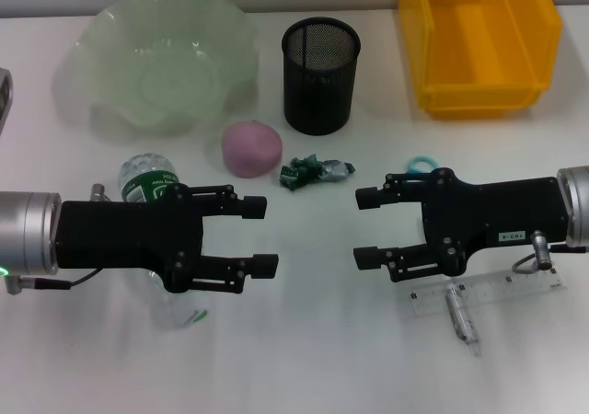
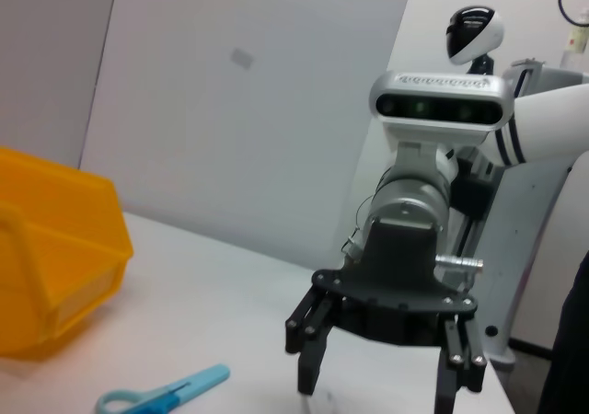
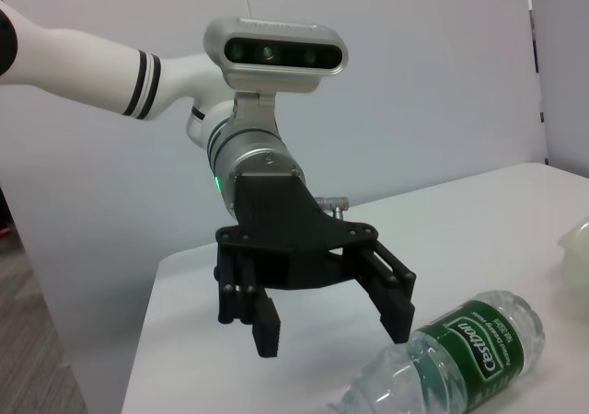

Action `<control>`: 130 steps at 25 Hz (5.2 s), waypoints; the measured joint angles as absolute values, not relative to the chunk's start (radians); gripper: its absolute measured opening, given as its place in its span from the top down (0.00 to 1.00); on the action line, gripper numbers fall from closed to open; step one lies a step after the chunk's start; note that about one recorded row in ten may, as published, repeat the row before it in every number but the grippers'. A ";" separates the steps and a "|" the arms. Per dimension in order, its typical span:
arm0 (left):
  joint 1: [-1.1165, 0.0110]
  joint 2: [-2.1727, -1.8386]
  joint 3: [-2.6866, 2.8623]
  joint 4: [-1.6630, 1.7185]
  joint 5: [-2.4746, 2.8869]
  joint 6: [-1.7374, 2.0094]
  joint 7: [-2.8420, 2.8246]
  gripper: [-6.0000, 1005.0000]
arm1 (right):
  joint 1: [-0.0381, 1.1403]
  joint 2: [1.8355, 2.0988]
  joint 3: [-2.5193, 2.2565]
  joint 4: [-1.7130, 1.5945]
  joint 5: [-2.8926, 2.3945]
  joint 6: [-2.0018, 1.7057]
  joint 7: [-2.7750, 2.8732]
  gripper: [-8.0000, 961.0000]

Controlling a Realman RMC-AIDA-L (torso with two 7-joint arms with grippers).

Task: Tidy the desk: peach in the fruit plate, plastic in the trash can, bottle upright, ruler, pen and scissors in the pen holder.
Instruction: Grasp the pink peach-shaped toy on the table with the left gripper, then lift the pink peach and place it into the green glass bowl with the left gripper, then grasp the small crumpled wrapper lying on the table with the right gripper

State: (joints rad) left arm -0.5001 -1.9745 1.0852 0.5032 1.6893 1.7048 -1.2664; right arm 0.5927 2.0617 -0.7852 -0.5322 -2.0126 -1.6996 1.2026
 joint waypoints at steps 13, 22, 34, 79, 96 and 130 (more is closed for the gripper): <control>-0.546 -1.985 0.975 0.503 1.704 1.683 -1.273 0.22 | 0.573 2.056 -0.783 -0.531 -2.013 -1.706 1.214 0.20; -0.662 -2.015 0.944 0.523 1.757 1.414 -1.288 0.22 | 0.564 2.054 -0.780 -0.531 -2.013 -1.709 1.216 0.20; -0.773 -2.073 0.988 0.508 2.013 1.046 -1.373 0.22 | 0.560 2.054 -0.781 -0.538 -2.013 -1.710 1.224 0.20; -0.587 -2.069 1.079 0.670 1.432 1.056 -1.296 0.84 | 0.560 2.044 -0.781 -0.538 -2.013 -1.734 1.236 0.20; -0.667 -2.073 1.039 0.476 1.367 0.633 -1.232 0.68 | 0.562 2.046 -0.781 -0.538 -2.003 -1.742 1.239 0.20; -0.409 -1.991 1.042 0.481 1.598 1.680 -1.186 0.16 | 0.962 1.935 -0.935 -0.835 -2.478 -1.764 1.986 0.20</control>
State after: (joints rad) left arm -0.4091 -1.9907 1.0416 0.4809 1.5982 1.6803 -1.1860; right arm 0.9619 1.9354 -0.9349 -0.8349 -2.4782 -1.7636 1.9860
